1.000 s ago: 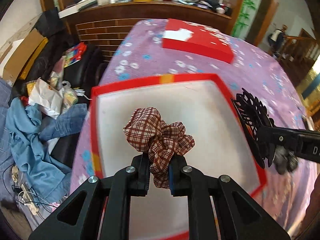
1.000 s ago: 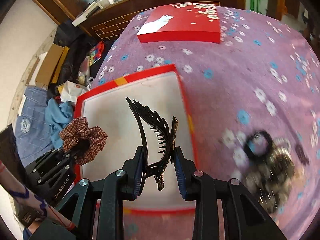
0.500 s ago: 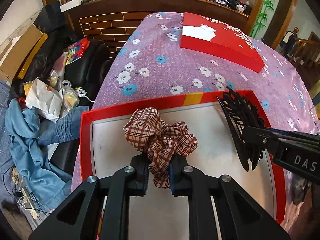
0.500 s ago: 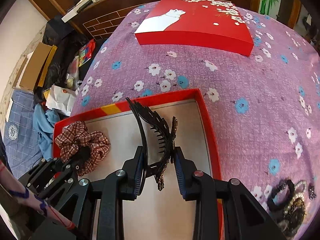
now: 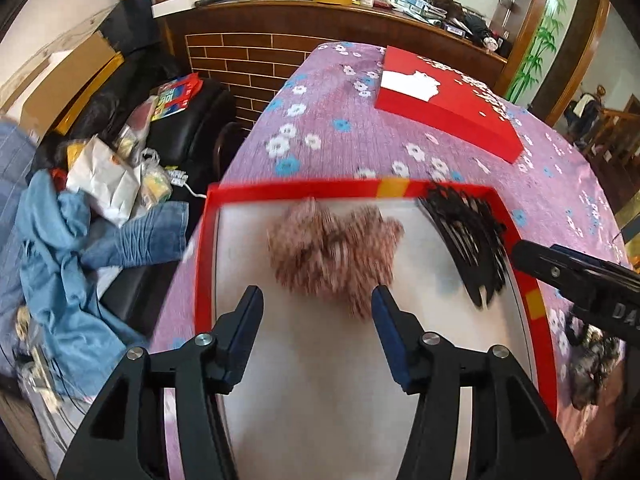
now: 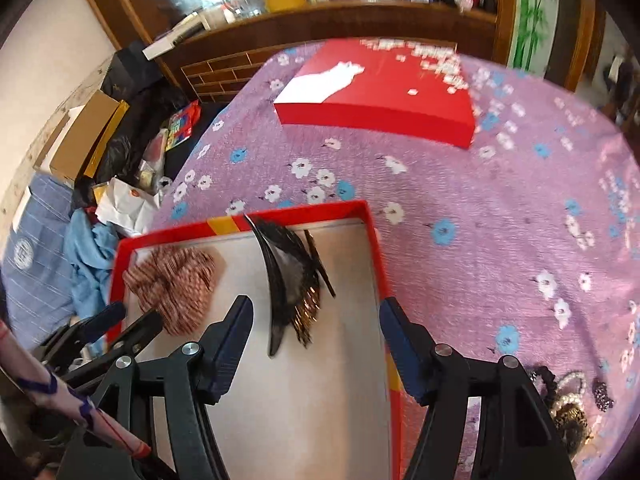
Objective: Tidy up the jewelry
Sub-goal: 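Move both tools back over the jewelry pile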
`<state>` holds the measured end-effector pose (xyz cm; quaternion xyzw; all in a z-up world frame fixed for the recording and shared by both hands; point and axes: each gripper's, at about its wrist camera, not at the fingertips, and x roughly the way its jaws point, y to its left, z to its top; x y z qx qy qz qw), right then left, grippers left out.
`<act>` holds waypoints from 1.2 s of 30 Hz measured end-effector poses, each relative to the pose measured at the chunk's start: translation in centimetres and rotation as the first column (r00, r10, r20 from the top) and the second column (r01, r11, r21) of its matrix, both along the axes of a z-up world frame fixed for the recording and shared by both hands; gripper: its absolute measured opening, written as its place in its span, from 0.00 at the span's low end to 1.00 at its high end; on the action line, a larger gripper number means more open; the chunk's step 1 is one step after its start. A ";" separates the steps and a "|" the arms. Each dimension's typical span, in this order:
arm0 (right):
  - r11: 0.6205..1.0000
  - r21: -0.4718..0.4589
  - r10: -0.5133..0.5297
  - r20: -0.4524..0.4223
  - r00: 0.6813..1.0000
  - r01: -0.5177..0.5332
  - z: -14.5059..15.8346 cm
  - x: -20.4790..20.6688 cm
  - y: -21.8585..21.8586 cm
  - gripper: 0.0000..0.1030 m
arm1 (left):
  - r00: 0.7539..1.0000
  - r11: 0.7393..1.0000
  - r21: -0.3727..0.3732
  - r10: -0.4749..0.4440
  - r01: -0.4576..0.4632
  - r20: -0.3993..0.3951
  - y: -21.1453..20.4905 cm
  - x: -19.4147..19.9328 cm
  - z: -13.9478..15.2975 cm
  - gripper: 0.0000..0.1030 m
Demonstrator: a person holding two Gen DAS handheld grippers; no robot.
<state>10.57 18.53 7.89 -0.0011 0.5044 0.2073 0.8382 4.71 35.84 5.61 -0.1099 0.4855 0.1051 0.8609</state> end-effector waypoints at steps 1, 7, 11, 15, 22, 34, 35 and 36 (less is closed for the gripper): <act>1.000 0.023 -0.009 0.006 1.000 0.008 -0.5 -0.7 -0.3 0.68 | 1.000 1.000 0.000 -0.003 0.003 0.001 -0.4 -0.4 -0.2 0.53; 0.999 0.029 -0.035 -0.028 0.999 0.036 -2.4 -2.2 -0.5 0.68 | 0.997 0.999 0.010 -0.047 0.048 -0.063 -2.2 -1.7 -1.5 0.53; 1.000 0.014 -0.010 -0.013 1.000 0.011 -1.7 -4.3 -0.9 0.68 | 0.994 0.997 -0.011 -0.074 0.073 -0.075 -2.8 -3.5 -1.2 0.53; 1.000 0.027 0.003 -0.062 0.998 -0.001 -2.4 -7.7 -2.1 0.69 | 0.991 0.996 -0.032 -0.092 0.089 -0.102 -3.3 -6.0 -1.4 0.53; 0.994 0.099 -0.038 -0.055 0.998 0.044 -0.2 -12.1 -7.1 0.69 | 0.996 0.996 0.000 -0.092 0.092 -0.024 -4.9 -10.7 1.2 0.53; 0.888 0.133 -0.423 -0.138 0.896 0.440 0.8 -14.3 -22.1 0.71 | 0.949 0.948 -0.057 -0.314 0.313 -0.007 -14.3 -10.5 4.1 0.54; 0.884 0.127 -0.433 -0.141 0.890 0.450 0.8 -14.3 -22.8 0.71 | 0.942 0.940 -0.060 -0.336 0.335 -0.014 -15.4 -10.4 4.0 0.54; 0.881 0.110 -0.445 -0.141 0.884 0.461 0.7 -14.6 -23.5 0.71 | 0.934 0.932 -0.066 -0.357 0.355 -0.021 -16.4 -10.2 4.0 0.54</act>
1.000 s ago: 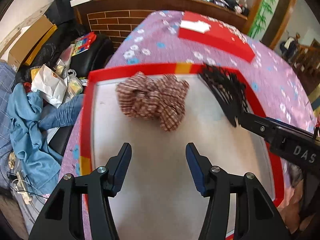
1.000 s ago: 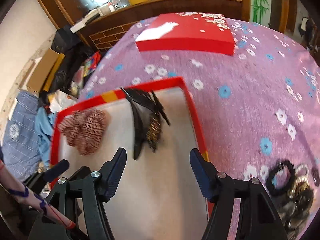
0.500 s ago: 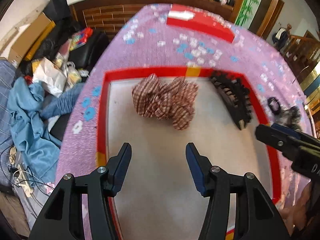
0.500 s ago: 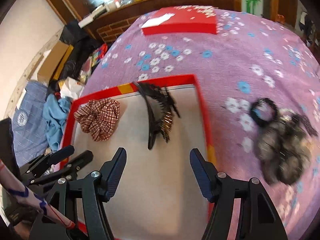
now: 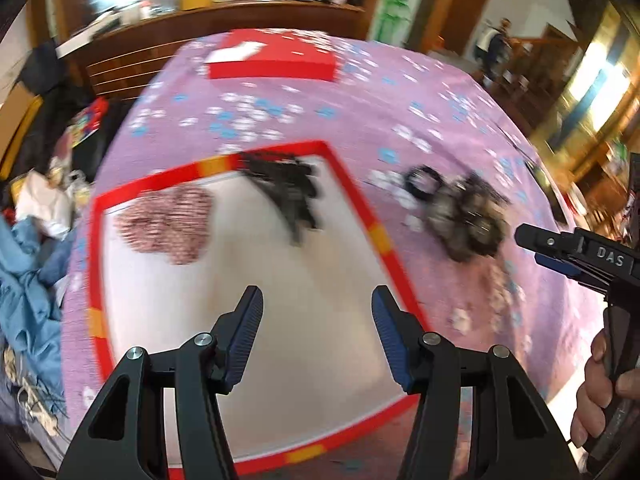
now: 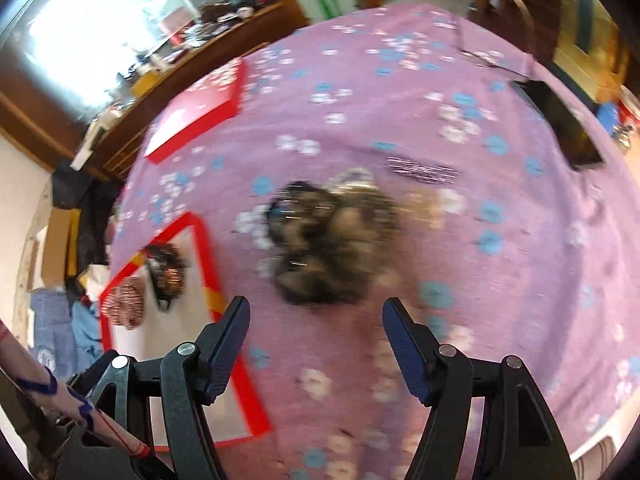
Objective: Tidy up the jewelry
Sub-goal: 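Move both tools back over the jewelry pile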
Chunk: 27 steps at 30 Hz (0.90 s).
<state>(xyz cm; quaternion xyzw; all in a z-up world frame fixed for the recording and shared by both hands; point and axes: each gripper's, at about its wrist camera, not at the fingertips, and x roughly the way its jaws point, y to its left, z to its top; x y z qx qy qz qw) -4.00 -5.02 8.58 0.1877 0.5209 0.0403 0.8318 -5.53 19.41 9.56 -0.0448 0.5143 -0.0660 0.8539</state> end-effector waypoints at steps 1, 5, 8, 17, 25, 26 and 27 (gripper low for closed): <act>1.000 -0.010 -0.014 -0.006 1.000 0.014 -0.1 -0.3 -0.8 0.71 | 1.000 1.000 -0.005 -0.015 0.015 -0.008 -0.9 0.1 -0.1 0.54; 0.999 -0.023 -0.029 -0.022 0.999 0.029 -0.2 -1.3 -3.3 0.71 | 0.997 0.997 -0.042 -0.063 0.061 -0.049 -4.3 0.6 -0.6 0.54; 0.999 -0.030 -0.032 -0.019 0.999 0.032 -0.2 -1.9 -4.9 0.71 | 0.993 0.994 -0.052 -0.096 0.093 -0.073 -6.6 0.8 -0.9 0.54; 0.998 -0.023 -0.060 -0.030 0.998 0.059 -0.2 -2.7 -9.6 0.71 | 0.992 0.996 -0.059 -0.078 0.072 -0.104 -11.8 5.3 -1.6 0.67; 0.998 -0.015 -0.057 -0.018 0.998 0.057 -0.1 -3.1 -12.2 0.71 | 0.984 0.999 -0.017 -0.049 0.047 -0.171 -15.7 11.1 -5.9 0.70; 0.998 -0.016 -0.056 -0.018 0.998 0.056 -0.1 -3.1 -12.4 0.71 | 0.983 0.998 -0.026 -0.056 0.052 -0.176 -16.0 11.4 -6.3 0.66; 0.998 -0.018 -0.056 -0.020 0.998 0.056 -0.2 -3.1 -12.6 0.71 | 0.983 0.998 -0.028 -0.052 0.048 -0.179 -16.1 11.5 -6.6 0.44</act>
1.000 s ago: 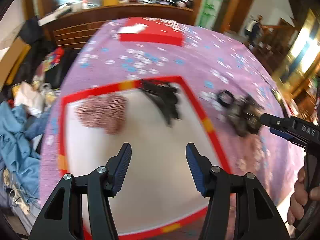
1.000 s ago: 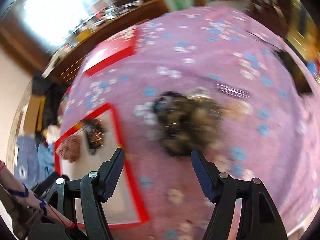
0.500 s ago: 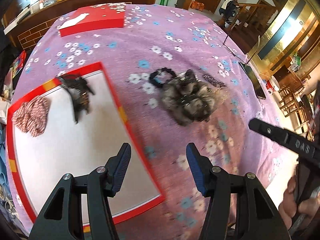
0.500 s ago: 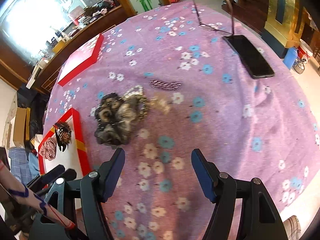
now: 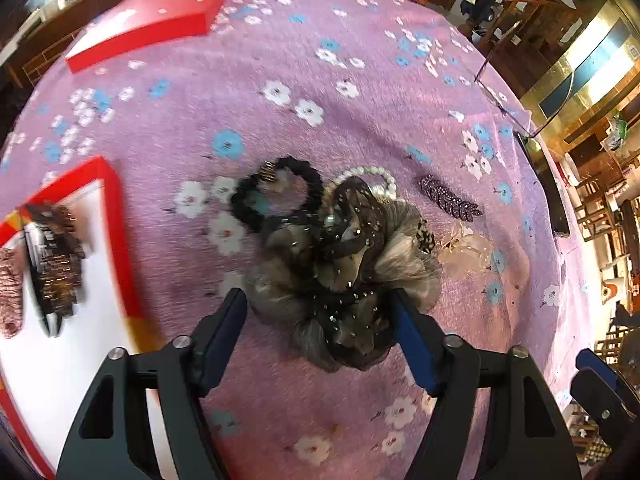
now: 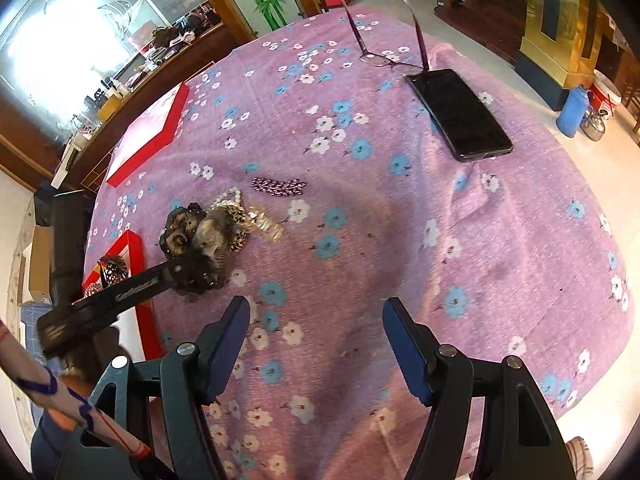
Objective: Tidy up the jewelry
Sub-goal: 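Move both tools back over the jewelry pile, then grasp the black mesh scrunchie with the left tool while the right tool grasps the clear claw clip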
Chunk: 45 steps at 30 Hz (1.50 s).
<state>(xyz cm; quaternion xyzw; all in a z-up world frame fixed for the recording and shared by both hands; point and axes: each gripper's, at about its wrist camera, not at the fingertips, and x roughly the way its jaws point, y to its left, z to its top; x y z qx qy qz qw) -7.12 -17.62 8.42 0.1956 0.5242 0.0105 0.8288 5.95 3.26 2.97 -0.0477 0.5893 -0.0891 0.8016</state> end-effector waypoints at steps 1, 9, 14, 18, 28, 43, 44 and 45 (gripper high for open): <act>1.000 0.004 -0.002 -0.002 1.000 0.002 -0.1 0.0 -0.3 0.71 | 1.000 1.000 -0.010 0.007 -0.007 -0.003 -0.1 -0.1 -0.2 0.31; 0.998 0.066 0.023 -0.001 1.000 -0.023 -0.7 2.4 -1.2 0.71 | 0.997 0.999 -0.034 0.018 -0.016 0.080 0.7 -3.1 3.1 0.14; 0.992 0.063 0.110 -0.002 0.994 -0.110 -1.8 6.5 0.8 0.71 | 0.992 0.999 -0.035 0.022 -0.018 0.122 2.0 -5.9 5.1 0.09; 0.977 0.000 0.212 -0.005 0.977 -0.212 -2.9 9.6 3.5 0.68 | 0.991 1.000 -0.016 0.023 -0.021 0.131 2.5 -7.1 5.4 0.09; 0.947 -0.065 0.308 -0.082 0.948 -0.313 -6.4 11.7 6.1 0.16 | 0.995 0.999 -0.035 0.042 -0.039 0.094 3.7 -7.8 4.7 0.48; 0.978 0.014 0.210 -0.036 0.977 -0.210 -3.3 5.2 2.6 0.16 | 0.999 0.999 0.031 -0.021 0.019 0.047 0.0 -2.1 -0.7 0.19; 0.978 0.015 0.210 -0.032 0.977 -0.210 -3.2 4.8 2.5 0.16 | 0.998 0.999 0.027 -0.025 0.023 0.052 -0.1 -2.2 -0.5 0.16; 0.978 0.014 0.210 -0.029 0.977 -0.209 -3.0 4.6 2.5 0.16 | 0.998 0.999 0.016 -0.028 0.027 0.062 -0.1 -2.6 0.0 0.16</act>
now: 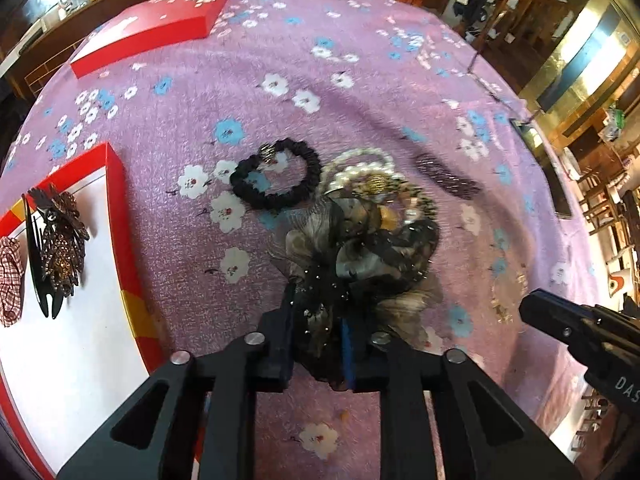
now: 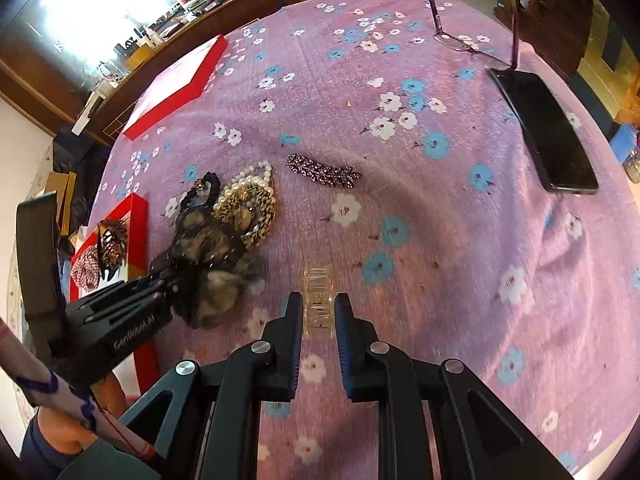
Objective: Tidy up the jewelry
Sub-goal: 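Grasp the black mesh scrunchie with the left tool while the right tool grasps the clear claw clip, then carry both items into the white tray and open both tools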
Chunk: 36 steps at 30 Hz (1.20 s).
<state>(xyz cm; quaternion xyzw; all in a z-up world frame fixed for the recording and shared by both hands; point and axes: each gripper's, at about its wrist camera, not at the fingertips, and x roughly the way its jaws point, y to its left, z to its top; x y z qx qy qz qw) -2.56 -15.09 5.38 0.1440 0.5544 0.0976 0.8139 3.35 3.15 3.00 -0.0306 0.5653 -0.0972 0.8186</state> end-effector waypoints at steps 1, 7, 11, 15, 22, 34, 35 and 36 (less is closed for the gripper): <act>1.000 0.000 -0.002 0.005 1.000 0.002 0.2 -0.3 0.0 0.16 | 1.000 1.000 -0.011 0.000 0.000 0.009 0.0 -0.4 0.5 0.16; 1.000 0.016 -0.008 0.027 1.000 0.007 1.2 -1.3 0.7 0.16 | 0.997 0.999 -0.041 -0.026 0.029 0.067 0.1 -2.8 3.8 0.16; 1.000 0.017 -0.001 0.033 0.999 0.000 1.6 -1.7 1.4 0.16 | 0.995 0.998 -0.042 -0.038 0.043 0.095 0.4 -4.2 5.2 0.16; 1.000 0.017 0.006 0.033 0.999 -0.006 1.6 -1.8 2.1 0.16 | 0.992 0.999 -0.023 -0.030 0.033 0.122 1.5 -5.1 6.1 0.16; 0.999 0.011 0.036 0.038 0.999 -0.036 1.8 -2.1 4.1 0.16 | 0.993 1.000 -0.031 0.005 -0.002 0.120 3.8 -6.0 6.4 0.16; 0.995 -0.005 0.101 0.051 0.994 -0.101 2.2 -2.6 8.4 0.17 | 0.987 0.998 -0.008 0.060 -0.059 0.148 7.7 -7.7 7.0 0.16; 0.994 -0.007 0.108 0.052 0.993 -0.108 2.2 -2.6 8.7 0.17 | 0.986 0.998 -0.004 0.070 -0.070 0.152 8.2 -7.8 7.1 0.16; 0.994 -0.009 0.114 0.052 0.992 -0.113 2.3 -2.6 9.1 0.17 | 0.985 0.997 -0.002 0.077 -0.077 0.154 8.7 -7.9 7.1 0.16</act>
